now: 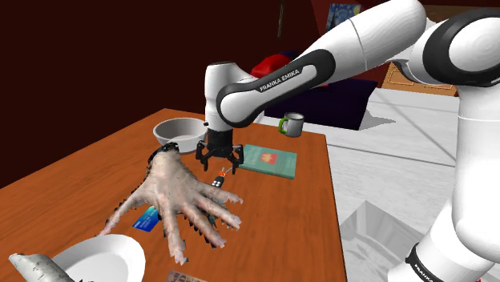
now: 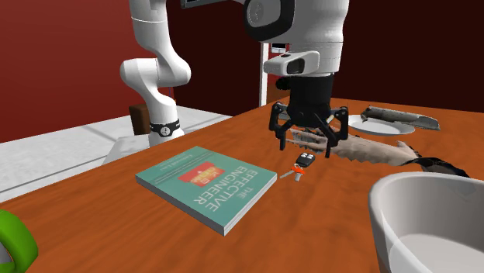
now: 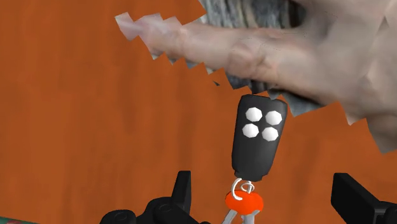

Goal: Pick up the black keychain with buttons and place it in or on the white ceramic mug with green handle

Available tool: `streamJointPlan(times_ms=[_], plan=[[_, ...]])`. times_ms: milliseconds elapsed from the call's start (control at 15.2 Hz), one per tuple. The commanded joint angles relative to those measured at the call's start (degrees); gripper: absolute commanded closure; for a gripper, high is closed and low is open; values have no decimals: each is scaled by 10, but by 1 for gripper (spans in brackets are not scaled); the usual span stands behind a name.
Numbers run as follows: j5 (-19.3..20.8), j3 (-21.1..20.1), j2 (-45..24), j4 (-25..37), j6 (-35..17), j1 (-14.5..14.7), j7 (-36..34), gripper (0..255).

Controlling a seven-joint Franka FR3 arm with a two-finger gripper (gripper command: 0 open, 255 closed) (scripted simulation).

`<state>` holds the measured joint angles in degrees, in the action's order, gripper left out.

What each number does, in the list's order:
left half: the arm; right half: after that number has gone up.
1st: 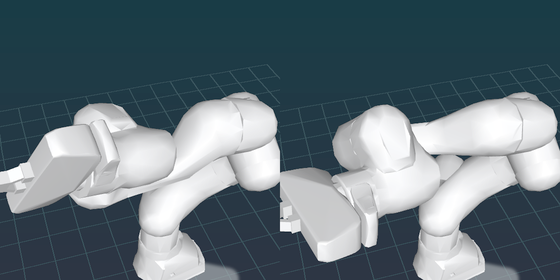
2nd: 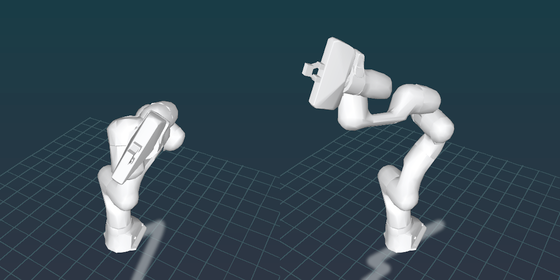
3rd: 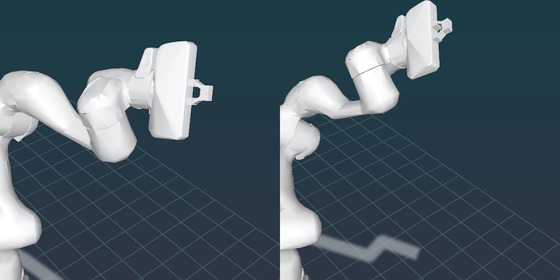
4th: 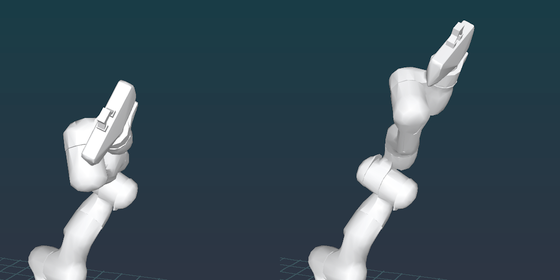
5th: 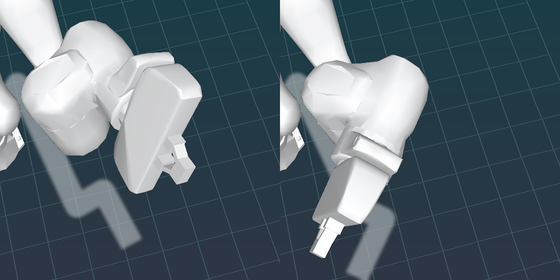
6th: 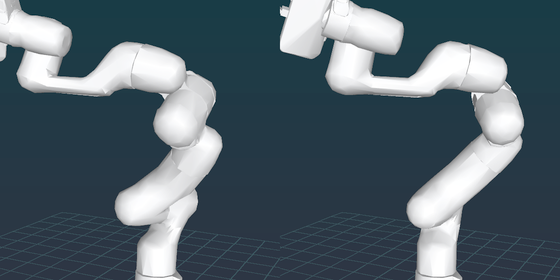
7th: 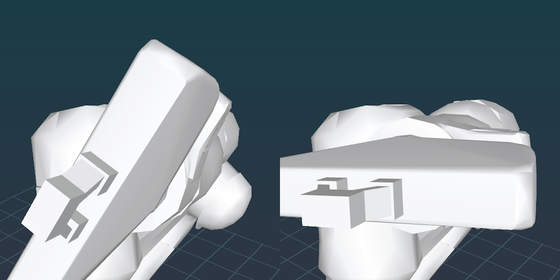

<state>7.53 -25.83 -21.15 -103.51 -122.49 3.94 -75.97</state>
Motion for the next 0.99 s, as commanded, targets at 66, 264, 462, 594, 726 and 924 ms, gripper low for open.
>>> streamJointPlan(times_ms=[66,264,462,594,726,924], plan=[[6,3,-10,-11,-21,3,-5,0],[7,3,-13,-12,-24,3,-6,0],[7,3,-13,-12,-24,3,-6,0],[7,3,-13,-12,-24,3,-6,0],[7,3,-13,-12,-24,3,-6,255],[7,3,-13,-12,-24,3,-6,255]])
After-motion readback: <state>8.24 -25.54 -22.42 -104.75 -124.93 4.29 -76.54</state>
